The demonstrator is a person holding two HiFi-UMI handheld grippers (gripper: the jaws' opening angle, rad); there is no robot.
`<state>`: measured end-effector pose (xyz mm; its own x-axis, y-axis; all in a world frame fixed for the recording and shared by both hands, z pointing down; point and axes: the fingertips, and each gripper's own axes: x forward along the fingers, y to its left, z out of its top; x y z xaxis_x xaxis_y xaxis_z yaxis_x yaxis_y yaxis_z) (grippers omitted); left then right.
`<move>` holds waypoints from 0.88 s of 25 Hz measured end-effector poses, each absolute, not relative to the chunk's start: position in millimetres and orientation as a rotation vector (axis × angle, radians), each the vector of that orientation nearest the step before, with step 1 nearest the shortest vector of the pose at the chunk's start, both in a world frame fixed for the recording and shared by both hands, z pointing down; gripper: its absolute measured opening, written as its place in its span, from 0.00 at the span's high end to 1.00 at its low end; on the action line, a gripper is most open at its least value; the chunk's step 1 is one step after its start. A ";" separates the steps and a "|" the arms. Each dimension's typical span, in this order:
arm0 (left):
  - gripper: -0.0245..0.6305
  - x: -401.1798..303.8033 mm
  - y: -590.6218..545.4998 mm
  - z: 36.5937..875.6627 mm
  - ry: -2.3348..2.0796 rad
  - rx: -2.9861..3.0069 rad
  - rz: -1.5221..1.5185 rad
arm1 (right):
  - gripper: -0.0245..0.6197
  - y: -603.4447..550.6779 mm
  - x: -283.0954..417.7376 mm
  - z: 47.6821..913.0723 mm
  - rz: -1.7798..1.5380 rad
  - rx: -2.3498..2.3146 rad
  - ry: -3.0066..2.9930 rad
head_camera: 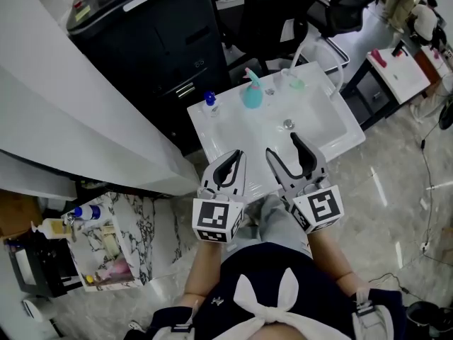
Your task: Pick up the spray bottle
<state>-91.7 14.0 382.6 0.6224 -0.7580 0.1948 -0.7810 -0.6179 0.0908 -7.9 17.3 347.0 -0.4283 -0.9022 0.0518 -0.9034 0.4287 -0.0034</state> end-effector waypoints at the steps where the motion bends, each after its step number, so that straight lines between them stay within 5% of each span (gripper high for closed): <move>1: 0.90 -90.9 11.6 382.6 -1.282 2.676 0.209 | 0.57 14.9 -7.6 347.0 0.050 1.652 -2.621; 22: 0.92 -74.2 -57.4 376.6 -1.367 2.610 0.210 | 0.55 -65.9 15.7 347.9 0.092 1.549 -2.655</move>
<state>-74.2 -57.4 376.6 0.5654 -0.7974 0.2109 -0.8239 -0.5579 0.0994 15.7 -65.9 347.9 -0.4909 -0.8668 0.0876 -0.8708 0.4913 -0.0181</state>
